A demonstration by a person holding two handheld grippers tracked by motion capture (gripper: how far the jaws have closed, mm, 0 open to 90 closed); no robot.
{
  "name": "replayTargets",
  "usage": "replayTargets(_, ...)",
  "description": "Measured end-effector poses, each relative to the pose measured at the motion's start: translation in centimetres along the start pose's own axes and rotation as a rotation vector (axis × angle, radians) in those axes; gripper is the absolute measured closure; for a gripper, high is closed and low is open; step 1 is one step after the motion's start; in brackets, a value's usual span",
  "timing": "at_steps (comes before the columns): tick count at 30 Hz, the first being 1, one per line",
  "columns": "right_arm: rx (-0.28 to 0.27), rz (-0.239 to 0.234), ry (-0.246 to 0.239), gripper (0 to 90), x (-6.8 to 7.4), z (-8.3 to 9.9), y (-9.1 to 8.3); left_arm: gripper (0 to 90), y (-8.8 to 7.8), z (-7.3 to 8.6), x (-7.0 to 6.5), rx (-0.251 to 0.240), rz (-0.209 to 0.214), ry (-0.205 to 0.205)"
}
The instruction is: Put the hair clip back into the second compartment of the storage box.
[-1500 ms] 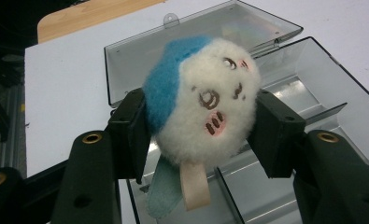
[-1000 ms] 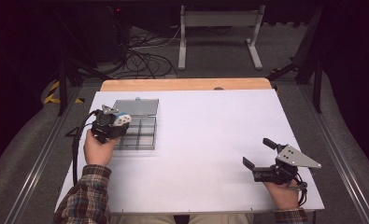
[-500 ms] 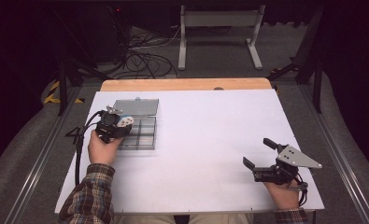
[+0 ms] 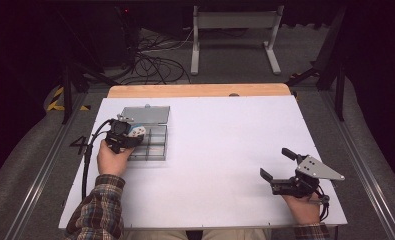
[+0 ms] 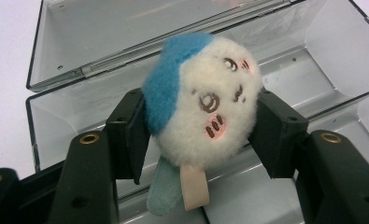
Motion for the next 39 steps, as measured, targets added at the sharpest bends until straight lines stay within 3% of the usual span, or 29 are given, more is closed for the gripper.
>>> replayTargets(5,0.001,0.000,-0.001,0.2,0.0,0.0,0.0,42.9,0.1,0.1,0.0,0.014,0.013,-0.020)
replayTargets(18,0.000,-0.001,-0.001,0.3,0.0,0.0,0.0,42.5,0.2,0.2,-0.3,0.029,0.041,-0.017)
replayTargets(28,0.000,0.000,0.001,0.3,0.0,0.0,0.0,35.9,0.4,0.2,-0.1,0.024,0.068,-0.064)
replayTargets(31,0.001,0.000,-0.001,0.3,0.0,0.0,0.0,32.6,0.2,0.1,-0.1,0.011,0.073,-0.073)
replayTargets(39,0.003,-0.004,-0.002,0.3,0.1,0.0,0.1,19.9,-1.0,-0.5,0.8,-0.055,0.034,-0.088)
Point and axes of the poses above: each handheld gripper's, and its own axes: y roughly forward along the jaws, z roughly out of its underside, x roughly to its left, the point moved 5 cm from there along y, roughly forward along the jaws, and after that the axes turned 5 degrees about -x, right-handed, at the moved point
